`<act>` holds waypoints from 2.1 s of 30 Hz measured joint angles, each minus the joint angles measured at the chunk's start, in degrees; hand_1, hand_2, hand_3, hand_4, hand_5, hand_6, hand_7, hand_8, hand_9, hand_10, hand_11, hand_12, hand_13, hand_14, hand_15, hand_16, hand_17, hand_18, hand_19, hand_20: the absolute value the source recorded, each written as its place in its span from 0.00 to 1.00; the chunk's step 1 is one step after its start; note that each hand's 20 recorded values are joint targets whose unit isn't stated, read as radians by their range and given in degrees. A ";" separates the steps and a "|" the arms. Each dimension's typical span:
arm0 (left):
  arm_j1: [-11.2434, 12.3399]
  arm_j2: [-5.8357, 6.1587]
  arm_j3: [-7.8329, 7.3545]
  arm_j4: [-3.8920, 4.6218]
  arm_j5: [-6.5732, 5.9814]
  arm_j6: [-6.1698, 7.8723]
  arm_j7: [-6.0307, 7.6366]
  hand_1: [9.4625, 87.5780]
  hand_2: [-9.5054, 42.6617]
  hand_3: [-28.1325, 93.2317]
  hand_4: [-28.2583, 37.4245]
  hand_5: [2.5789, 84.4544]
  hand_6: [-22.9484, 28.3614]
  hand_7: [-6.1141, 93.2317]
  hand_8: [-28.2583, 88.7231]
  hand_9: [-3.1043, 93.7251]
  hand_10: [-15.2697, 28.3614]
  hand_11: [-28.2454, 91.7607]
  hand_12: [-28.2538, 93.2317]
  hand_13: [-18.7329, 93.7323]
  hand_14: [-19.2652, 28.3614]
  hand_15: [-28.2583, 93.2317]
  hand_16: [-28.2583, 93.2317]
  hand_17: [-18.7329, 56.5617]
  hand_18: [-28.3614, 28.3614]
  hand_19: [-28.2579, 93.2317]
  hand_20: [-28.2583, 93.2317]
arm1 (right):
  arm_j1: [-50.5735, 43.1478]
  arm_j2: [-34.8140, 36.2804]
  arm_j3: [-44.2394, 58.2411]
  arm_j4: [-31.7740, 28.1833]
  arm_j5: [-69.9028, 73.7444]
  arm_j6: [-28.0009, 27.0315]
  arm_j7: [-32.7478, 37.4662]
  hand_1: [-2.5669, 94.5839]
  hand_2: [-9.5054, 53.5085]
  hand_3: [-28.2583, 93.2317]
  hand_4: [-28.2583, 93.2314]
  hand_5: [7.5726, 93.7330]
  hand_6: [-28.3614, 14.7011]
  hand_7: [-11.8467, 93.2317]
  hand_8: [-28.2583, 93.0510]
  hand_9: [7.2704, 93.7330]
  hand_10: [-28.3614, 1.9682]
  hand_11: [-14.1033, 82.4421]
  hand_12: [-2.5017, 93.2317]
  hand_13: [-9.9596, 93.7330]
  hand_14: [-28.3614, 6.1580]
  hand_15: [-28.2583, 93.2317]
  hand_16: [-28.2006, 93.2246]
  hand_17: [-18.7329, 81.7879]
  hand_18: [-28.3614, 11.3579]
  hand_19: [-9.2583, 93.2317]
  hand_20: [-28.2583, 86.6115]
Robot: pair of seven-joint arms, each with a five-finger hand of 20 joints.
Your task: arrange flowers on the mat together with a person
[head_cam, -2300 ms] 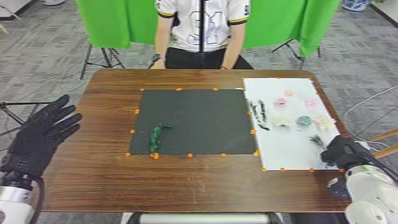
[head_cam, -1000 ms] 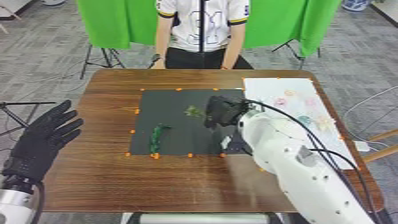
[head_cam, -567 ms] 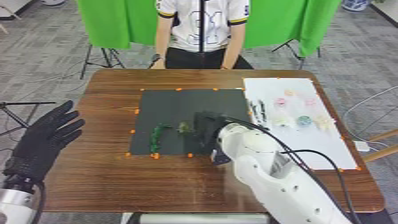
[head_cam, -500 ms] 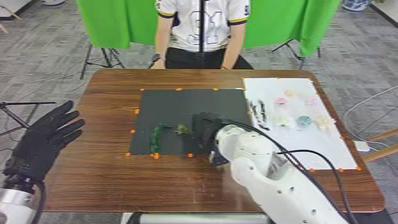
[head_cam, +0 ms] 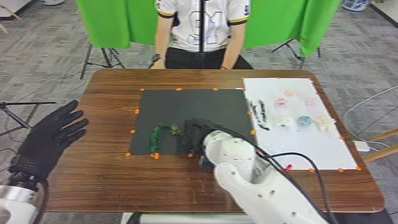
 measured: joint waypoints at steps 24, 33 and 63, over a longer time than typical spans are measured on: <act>-0.07 0.30 0.14 0.14 0.04 -0.09 -0.11 0.22 0.11 0.81 0.05 0.35 0.50 0.21 0.18 0.31 0.60 0.35 0.39 0.36 0.70 0.41 0.27 0.14 0.88 0.58 0.31 | -1.84 -1.94 3.42 -2.76 0.66 1.50 2.23 0.26 0.27 0.85 0.08 0.95 0.71 0.63 0.16 1.00 0.71 0.87 0.42 0.96 0.60 0.94 0.50 0.73 0.09 1.00 0.72; -0.07 0.29 0.16 0.14 0.04 -0.08 -0.10 0.22 0.11 0.81 0.05 0.35 0.50 0.21 0.18 0.31 0.60 0.35 0.39 0.36 0.71 0.41 0.27 0.14 0.88 0.58 0.31 | -2.23 -2.09 4.22 -3.78 1.92 0.50 1.79 0.25 0.29 0.84 0.07 0.91 0.67 0.60 0.16 0.97 0.66 0.81 0.46 0.92 0.55 0.93 0.51 0.67 0.08 1.00 0.68; 3.55 -1.23 -3.80 -1.44 -0.13 0.32 2.74 0.22 0.10 0.81 0.05 0.35 0.50 0.21 0.18 0.31 0.60 0.35 0.39 0.36 0.70 0.41 0.27 0.14 0.88 0.58 0.31 | -36.01 11.82 52.95 -15.70 72.24 8.51 -30.39 0.22 0.11 0.90 0.04 0.41 0.48 0.26 0.17 0.42 0.44 0.29 0.28 0.46 0.46 0.41 0.47 0.36 0.23 0.52 0.47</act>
